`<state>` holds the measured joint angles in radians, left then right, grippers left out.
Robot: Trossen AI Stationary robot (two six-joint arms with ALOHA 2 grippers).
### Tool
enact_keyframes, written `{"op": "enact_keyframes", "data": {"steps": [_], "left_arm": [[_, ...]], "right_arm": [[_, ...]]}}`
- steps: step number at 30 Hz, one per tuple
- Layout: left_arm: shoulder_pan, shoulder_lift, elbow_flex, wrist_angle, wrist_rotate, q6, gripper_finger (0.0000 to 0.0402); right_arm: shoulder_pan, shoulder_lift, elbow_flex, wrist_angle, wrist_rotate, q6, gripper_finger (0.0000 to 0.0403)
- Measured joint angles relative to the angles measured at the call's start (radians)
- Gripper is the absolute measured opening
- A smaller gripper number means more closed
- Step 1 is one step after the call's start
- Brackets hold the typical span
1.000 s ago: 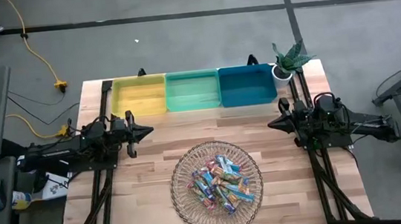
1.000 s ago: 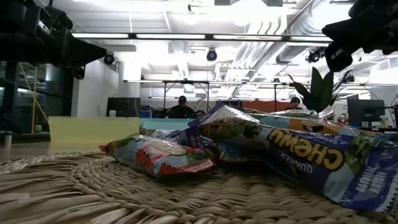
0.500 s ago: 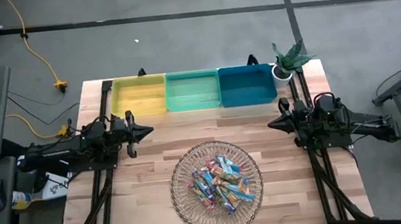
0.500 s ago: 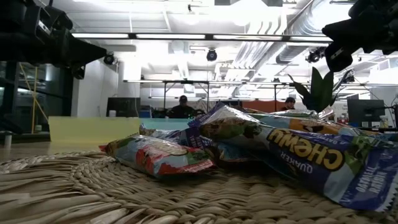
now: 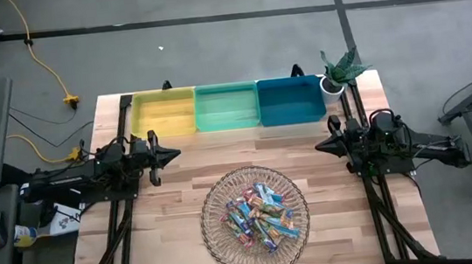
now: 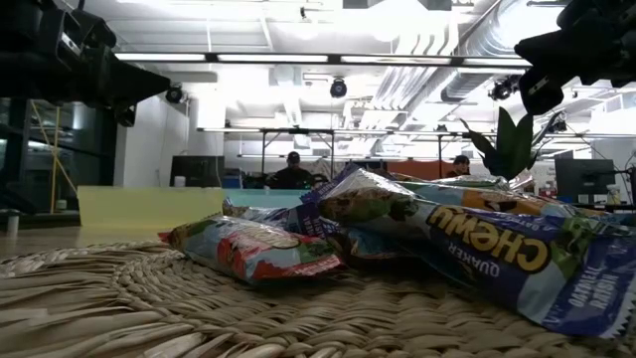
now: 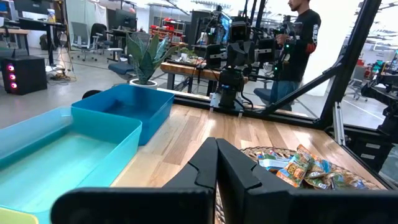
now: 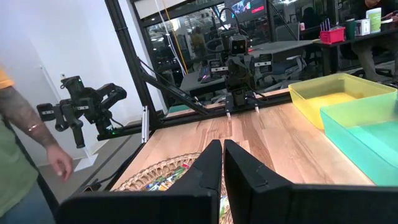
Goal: Pick and place Granola Bars by type
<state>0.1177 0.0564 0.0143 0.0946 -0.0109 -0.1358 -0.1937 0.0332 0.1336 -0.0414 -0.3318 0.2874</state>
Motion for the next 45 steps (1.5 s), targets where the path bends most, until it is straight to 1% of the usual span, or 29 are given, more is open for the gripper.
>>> {"op": "enact_keyframes", "data": {"steps": [13,15,18,20,25,29,32,35,37,39,45], "left_arm": [[0.000,0.000,0.000,0.000,0.000,0.000,0.0000],[0.000,0.000,0.000,0.000,0.000,0.000,0.0000],[0.000,0.000,0.000,0.000,0.000,0.000,0.0000],[0.000,0.000,0.000,0.000,0.000,0.000,0.0000],[0.000,0.000,0.000,0.000,0.000,0.000,0.0000],[0.000,0.000,0.000,0.000,0.000,0.000,0.0000],[0.000,0.000,0.000,0.000,0.000,0.000,0.0000],[0.000,0.000,0.000,0.000,0.000,0.000,0.0000],[0.000,0.000,0.000,0.000,0.000,0.000,0.0000],[0.000,0.000,0.000,0.000,0.000,0.000,0.0000],[0.000,0.000,0.000,0.000,0.000,0.000,0.0000]], "right_arm": [[0.000,0.000,0.000,0.011,0.000,0.002,0.0000],[0.000,0.000,0.000,0.028,0.000,0.051,0.0000],[0.000,0.000,0.000,0.085,0.000,0.186,0.0000],[0.000,0.000,0.000,0.118,0.007,0.247,0.0000],[-0.002,-0.001,0.000,0.192,0.048,0.314,0.0000],[-0.002,-0.001,0.000,0.251,0.079,0.433,0.0000],[-0.002,-0.001,0.000,0.262,0.099,0.472,0.0000],[-0.002,-0.001,0.000,0.262,0.152,0.489,0.0000],[-0.002,0.000,0.000,0.267,0.166,0.518,0.0000],[-0.002,0.000,0.000,0.276,0.165,0.504,0.0000],[-0.002,0.000,0.000,0.249,0.161,0.352,0.0000]]}}
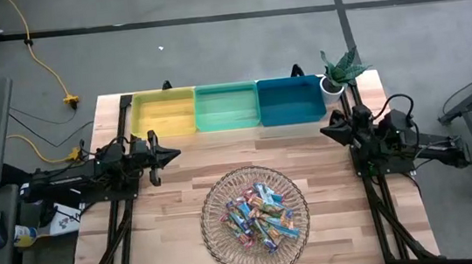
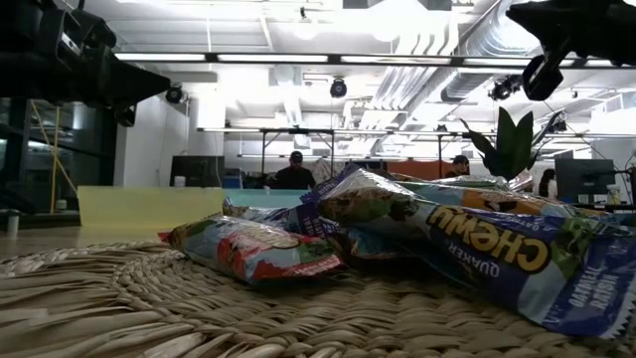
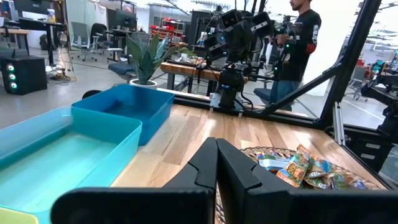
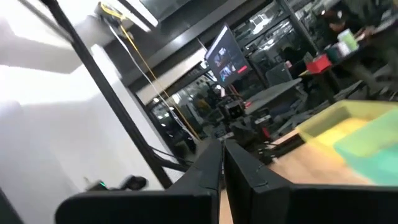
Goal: Pick and place Granola Bars by type
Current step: Put the orange granola bar into the blue bin
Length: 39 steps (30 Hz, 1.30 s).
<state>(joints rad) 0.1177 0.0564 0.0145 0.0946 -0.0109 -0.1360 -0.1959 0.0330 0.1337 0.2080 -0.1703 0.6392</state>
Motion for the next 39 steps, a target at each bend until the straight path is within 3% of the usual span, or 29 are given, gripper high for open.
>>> {"op": "enact_keyframes", "data": {"steps": [7,11,16,25,29,33,39], "left_arm": [[0.000,0.000,0.000,0.000,0.000,0.000,0.0000],[0.000,0.000,0.000,0.000,0.000,0.000,0.0000],[0.000,0.000,0.000,0.000,0.000,0.000,0.0000],[0.000,0.000,0.000,0.000,0.000,0.000,0.0000],[0.000,0.000,0.000,0.000,0.000,0.000,0.0000],[0.000,0.000,0.000,0.000,0.000,0.000,0.0000],[0.000,0.000,0.000,0.000,0.000,0.000,0.0000]], "right_arm": [[0.000,0.012,0.034,-0.016,0.014,-0.139,0.0000],[0.000,0.090,0.131,-0.142,0.051,-0.195,0.0000],[0.000,0.283,0.362,-0.360,0.049,-0.305,0.0001],[0.054,0.771,0.885,-0.809,0.065,-0.440,0.0001],[0.127,0.974,1.064,-0.945,0.146,-0.405,0.0001],[0.198,1.160,1.210,-1.091,0.246,-0.265,0.0001],[0.293,1.373,1.321,-1.222,0.291,-0.066,0.0000]]}}
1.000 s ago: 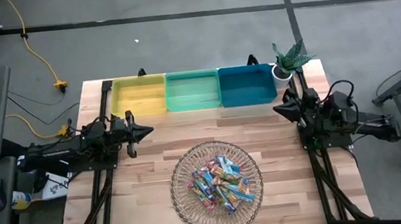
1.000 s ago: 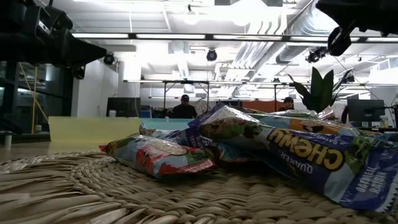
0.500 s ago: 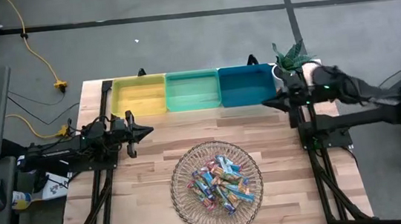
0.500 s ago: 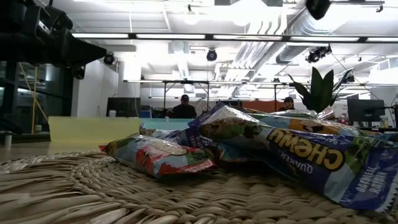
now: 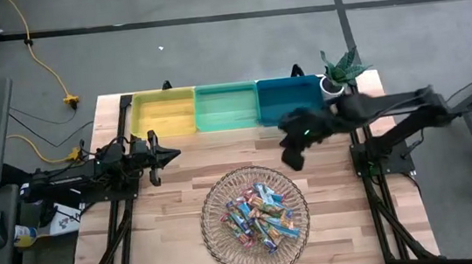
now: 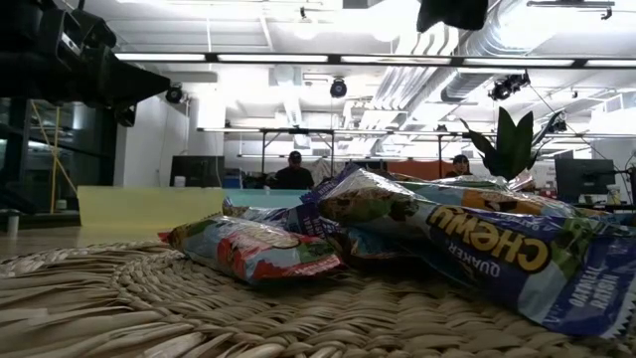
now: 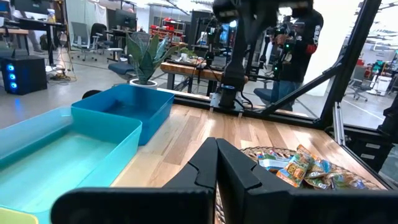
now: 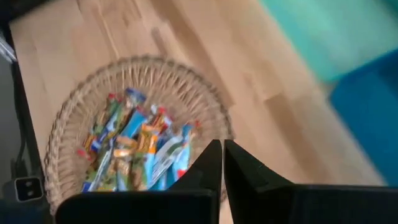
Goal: Pick and place Granola Bars by type
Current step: Put the orange granola bar into the blue bin
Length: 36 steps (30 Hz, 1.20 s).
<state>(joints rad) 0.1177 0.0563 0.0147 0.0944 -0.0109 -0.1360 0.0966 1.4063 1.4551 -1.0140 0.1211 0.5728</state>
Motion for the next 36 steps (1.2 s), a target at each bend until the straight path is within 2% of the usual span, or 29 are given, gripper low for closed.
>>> {"op": "enact_keyframes", "data": {"steps": [12,18,23,26,36], "left_arm": [[0.000,0.000,0.000,0.000,0.000,0.000,0.0000],[0.000,0.000,0.000,0.000,0.000,0.000,0.0000],[0.000,0.000,0.000,0.000,0.000,0.000,0.0000],[0.000,0.000,0.000,0.000,0.000,0.000,0.0000],[0.000,0.000,0.000,0.000,0.000,0.000,0.0000]], "right_arm": [[0.147,0.259,0.005,-0.069,-0.068,0.174,0.0000],[0.195,0.332,0.005,-0.048,-0.160,0.216,0.0001],[0.232,0.363,0.005,0.021,-0.169,0.214,0.0008],[0.242,0.373,0.005,0.084,-0.169,0.216,0.0034],[0.254,0.375,0.000,0.204,-0.119,0.143,0.0163]]}}
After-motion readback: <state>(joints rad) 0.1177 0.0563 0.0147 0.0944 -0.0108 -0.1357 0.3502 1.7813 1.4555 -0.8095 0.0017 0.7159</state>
